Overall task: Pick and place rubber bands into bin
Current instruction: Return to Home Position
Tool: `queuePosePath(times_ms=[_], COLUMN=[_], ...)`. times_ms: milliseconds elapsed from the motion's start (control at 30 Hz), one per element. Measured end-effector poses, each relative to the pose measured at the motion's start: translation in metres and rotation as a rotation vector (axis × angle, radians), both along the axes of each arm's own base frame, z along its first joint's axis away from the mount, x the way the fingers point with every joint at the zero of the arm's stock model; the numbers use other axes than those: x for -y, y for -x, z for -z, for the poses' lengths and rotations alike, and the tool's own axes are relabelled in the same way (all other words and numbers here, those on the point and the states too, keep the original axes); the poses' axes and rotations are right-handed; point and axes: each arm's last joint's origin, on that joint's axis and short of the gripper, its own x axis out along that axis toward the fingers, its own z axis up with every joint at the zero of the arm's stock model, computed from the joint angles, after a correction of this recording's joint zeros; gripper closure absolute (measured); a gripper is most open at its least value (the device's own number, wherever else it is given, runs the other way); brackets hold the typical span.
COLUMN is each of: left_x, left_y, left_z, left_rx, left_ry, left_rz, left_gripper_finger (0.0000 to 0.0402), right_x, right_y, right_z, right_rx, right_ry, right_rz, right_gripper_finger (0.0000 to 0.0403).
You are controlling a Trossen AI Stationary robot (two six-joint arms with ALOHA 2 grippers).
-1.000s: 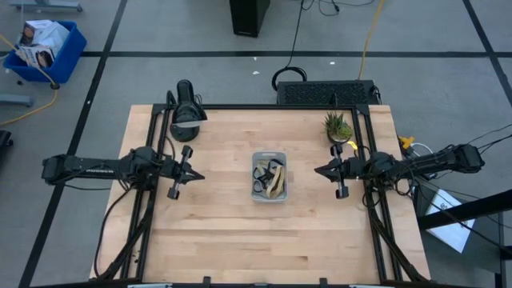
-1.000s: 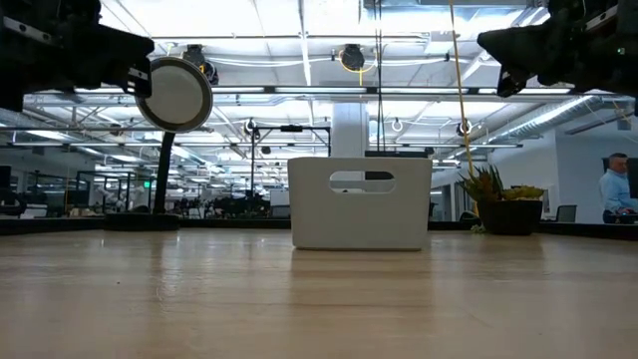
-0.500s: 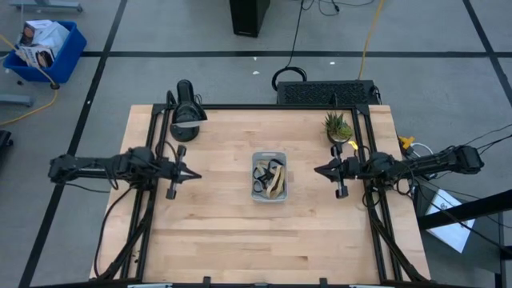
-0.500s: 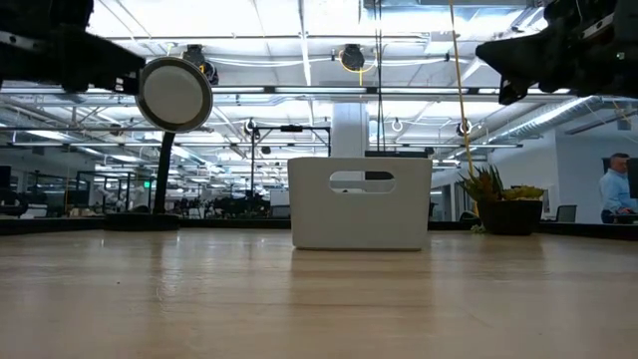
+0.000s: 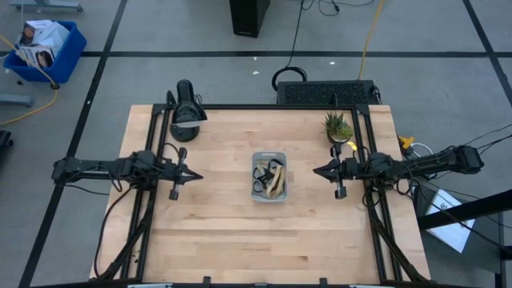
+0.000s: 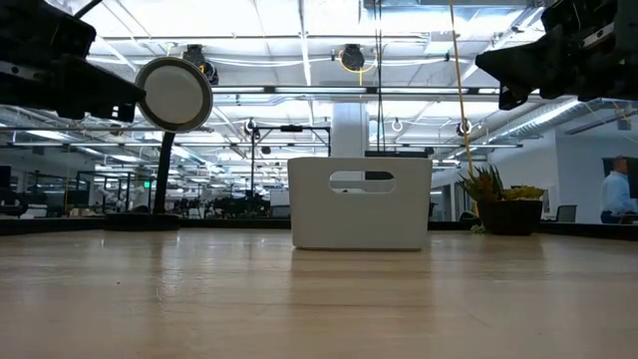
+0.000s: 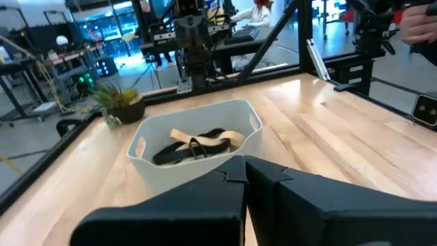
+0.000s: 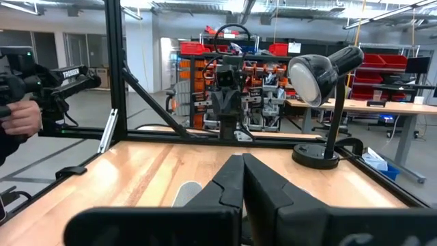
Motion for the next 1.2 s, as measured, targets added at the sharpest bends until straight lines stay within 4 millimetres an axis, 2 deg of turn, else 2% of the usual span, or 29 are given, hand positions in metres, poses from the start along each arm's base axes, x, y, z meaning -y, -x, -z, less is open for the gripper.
queuePosePath(times_ms=[333, 567, 1200], left_x=[0.0000, 0.0000, 0.0000], left_y=[0.0000, -0.0001, -0.0001], left_z=[0.0010, 0.0013, 0.0013], left_rx=[-0.011, -0.024, -0.025], left_ry=[0.046, 0.121, 0.119], left_rz=[-0.006, -0.014, -0.013], left_gripper_finger=[0.0401, 0.0373, 0.0360], right_x=[0.0000, 0.0000, 0.0000], right_y=[-0.0001, -0.0001, -0.0001], right_z=[0.0001, 0.0001, 0.0001], right_rx=[-0.002, -0.002, -0.002], right_ry=[-0.022, -0.033, -0.031], right_rz=[-0.003, -0.005, -0.005], right_gripper_finger=[0.0403, 0.0403, 0.0403])
